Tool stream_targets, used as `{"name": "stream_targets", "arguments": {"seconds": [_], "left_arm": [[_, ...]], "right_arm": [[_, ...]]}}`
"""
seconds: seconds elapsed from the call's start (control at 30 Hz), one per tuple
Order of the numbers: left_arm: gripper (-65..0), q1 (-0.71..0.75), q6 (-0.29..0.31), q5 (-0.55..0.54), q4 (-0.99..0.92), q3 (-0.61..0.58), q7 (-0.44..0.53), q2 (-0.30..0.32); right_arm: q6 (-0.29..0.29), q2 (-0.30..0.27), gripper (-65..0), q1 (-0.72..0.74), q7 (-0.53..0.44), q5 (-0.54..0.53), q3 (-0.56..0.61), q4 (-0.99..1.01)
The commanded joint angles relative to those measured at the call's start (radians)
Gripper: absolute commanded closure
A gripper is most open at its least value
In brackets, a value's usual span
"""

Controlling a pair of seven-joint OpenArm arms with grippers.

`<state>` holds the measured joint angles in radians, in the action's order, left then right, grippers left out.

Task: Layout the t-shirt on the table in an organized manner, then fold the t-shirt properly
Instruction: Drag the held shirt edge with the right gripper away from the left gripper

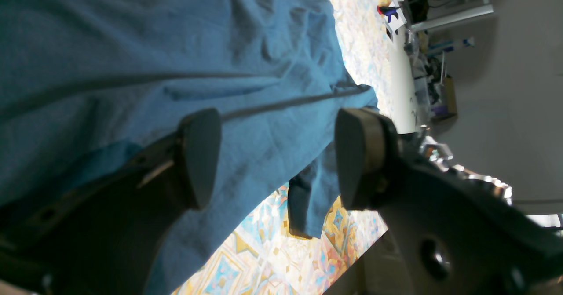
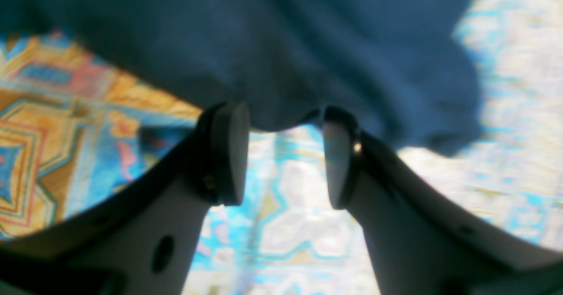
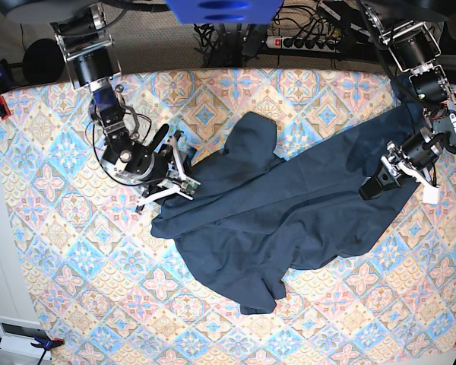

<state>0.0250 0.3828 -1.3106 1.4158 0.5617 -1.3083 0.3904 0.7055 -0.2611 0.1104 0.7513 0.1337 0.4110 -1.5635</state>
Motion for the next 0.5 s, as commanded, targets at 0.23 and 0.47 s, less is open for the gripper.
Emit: {"name": "stream_targets", "arguments": {"seconds": [0.23, 0.47], "left_arm": [[-39.7, -0.013, 0.006, -0.03, 0.016, 0.005, 0.014, 0.018], [-39.7, -0.013, 0.006, -0.03, 0.016, 0.005, 0.013, 0.018]], "right_arm": [[-0.007, 0.015, -26.0, 0.025, -0.026, -0.007, 0.154, 0.102], [-0.007, 0.13, -25.9, 0.085, -0.028, -0.007, 0.259, 0.119]]}}
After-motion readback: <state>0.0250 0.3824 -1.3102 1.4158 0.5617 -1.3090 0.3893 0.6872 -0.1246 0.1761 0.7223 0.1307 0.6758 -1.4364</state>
